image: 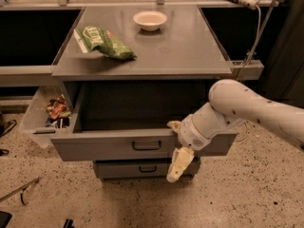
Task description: Open top drawer
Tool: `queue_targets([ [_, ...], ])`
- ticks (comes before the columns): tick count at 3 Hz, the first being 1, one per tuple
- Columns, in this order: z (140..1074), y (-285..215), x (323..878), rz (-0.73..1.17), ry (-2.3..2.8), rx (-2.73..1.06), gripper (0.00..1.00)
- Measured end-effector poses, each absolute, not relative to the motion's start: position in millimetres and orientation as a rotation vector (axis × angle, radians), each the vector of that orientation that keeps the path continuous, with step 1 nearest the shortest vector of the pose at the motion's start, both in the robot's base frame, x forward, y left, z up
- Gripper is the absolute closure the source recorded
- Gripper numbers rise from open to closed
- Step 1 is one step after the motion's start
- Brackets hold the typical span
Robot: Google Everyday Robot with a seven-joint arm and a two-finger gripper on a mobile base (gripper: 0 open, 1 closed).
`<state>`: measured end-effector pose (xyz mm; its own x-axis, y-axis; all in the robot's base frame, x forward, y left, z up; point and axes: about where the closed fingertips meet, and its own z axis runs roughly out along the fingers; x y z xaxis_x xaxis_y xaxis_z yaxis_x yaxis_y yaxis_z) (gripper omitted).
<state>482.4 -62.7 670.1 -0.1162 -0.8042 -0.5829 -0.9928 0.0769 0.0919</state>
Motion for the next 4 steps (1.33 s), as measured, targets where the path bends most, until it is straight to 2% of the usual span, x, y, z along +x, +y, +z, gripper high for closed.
queue_targets([
  [2, 675.4, -62.2, 418.9, 0.757, 2.029, -1.748, 0.00],
  [4, 677.4, -54.2, 391.6, 0.785, 2.038, -1.760, 0.00],
])
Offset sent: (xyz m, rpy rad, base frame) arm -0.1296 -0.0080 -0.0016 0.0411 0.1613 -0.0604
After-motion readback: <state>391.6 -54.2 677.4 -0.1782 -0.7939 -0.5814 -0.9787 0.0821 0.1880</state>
